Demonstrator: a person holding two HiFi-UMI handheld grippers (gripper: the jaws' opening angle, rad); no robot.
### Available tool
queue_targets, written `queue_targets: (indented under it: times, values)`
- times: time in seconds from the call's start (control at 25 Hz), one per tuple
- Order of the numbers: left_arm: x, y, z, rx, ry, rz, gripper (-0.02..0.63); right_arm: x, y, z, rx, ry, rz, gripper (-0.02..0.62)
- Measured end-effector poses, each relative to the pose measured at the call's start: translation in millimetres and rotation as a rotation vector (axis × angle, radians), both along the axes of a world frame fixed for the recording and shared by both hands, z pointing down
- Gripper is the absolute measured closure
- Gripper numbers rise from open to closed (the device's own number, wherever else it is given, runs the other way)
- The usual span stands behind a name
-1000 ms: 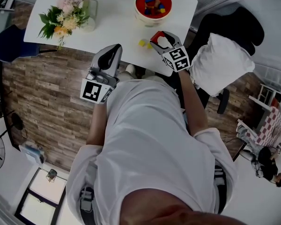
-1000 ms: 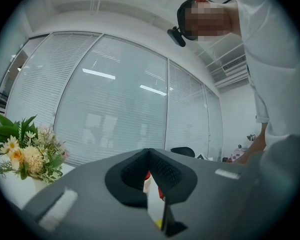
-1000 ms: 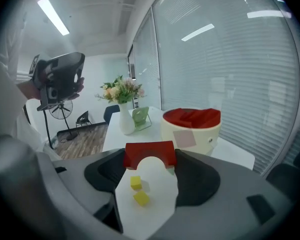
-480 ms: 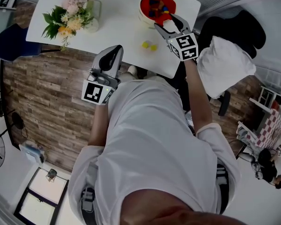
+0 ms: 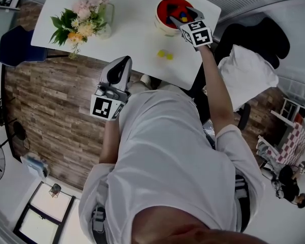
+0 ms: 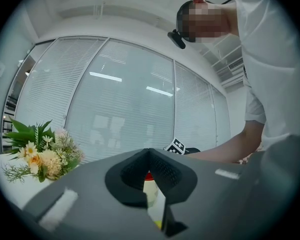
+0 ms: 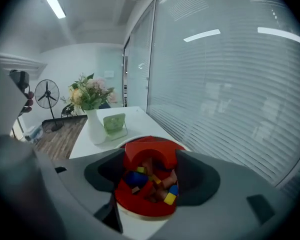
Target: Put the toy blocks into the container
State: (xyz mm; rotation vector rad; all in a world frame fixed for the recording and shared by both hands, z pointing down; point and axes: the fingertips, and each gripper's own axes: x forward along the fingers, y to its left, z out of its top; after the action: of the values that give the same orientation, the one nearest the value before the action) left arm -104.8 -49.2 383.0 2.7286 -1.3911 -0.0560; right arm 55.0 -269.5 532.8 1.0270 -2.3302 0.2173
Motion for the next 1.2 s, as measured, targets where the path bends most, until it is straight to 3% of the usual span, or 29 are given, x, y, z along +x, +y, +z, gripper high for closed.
queue_targets:
  times: [0.28, 0.6, 1.2]
  values:
    - [-4, 1, 2, -0.009, -0.003, -0.018, 0.612, 2, -12, 18, -0.089, 0.049, 0.000, 0.293]
    - [0, 2, -1, 0.000, -0.002, -0.016, 0.612, 3, -12, 17, -0.090, 0.066, -0.005, 0.268]
    - [12, 7, 4, -0.007, -0.007, 0.019, 0.612, -2, 36, -49, 0.104, -0.104, 0.003, 0.370]
